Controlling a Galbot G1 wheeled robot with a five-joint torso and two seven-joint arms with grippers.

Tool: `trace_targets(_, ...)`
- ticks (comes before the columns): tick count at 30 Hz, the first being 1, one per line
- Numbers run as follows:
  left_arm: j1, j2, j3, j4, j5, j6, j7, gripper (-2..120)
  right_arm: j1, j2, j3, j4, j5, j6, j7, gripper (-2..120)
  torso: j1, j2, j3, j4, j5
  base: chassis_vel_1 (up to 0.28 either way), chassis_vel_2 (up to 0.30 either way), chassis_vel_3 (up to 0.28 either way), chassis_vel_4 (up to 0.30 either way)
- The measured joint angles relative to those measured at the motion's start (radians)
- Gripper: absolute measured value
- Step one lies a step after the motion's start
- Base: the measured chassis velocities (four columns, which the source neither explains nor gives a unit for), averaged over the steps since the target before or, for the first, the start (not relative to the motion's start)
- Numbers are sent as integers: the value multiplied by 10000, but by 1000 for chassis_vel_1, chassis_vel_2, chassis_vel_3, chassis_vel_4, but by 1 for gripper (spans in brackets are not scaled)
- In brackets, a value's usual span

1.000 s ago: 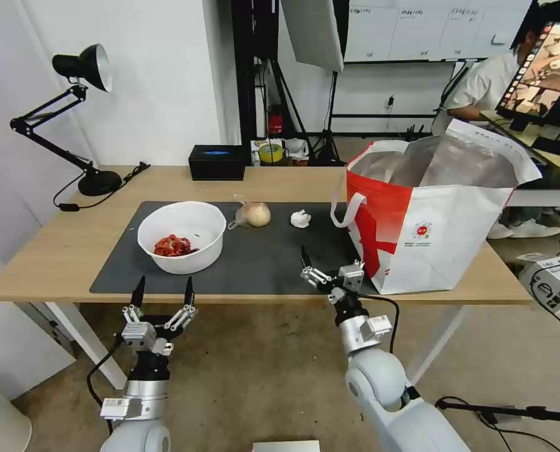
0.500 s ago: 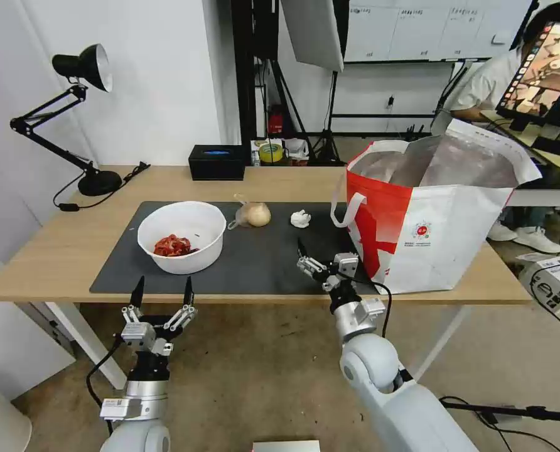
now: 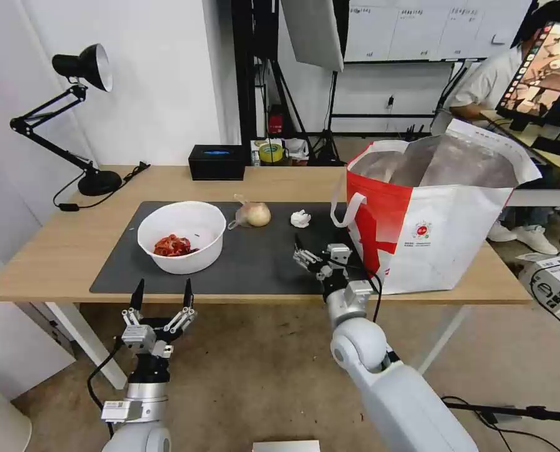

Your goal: Pick up the trash from the table and place it into the takeout bag.

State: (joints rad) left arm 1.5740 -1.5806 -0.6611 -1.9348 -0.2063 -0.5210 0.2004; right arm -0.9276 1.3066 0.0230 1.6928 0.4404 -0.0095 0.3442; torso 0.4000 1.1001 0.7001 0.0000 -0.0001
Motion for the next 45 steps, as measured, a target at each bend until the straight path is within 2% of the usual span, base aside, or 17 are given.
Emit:
trace_targets(18, -25, 21, -12, 192, -29, -119, -3, 100, 1535, 646, -407, -1869, 935, -391, 541, 100, 0, -1, -1, 0, 1, 0, 0, 0, 0)
trace_targets(35, -9, 28, -12, 240, -45, -191, -4, 100, 2997, 1155, -728, -3473, 1162, -874, 996, 100, 0, -1, 0, 0, 0, 0, 0, 0, 0)
trace_targets(45, -2, 35, -11, 240, -51, -233, -4, 100, 3486, 1180, -1014, -4121, 1168, -1109, 1086, 100, 0, -1, 0, 0, 0, 0, 0, 0, 0)
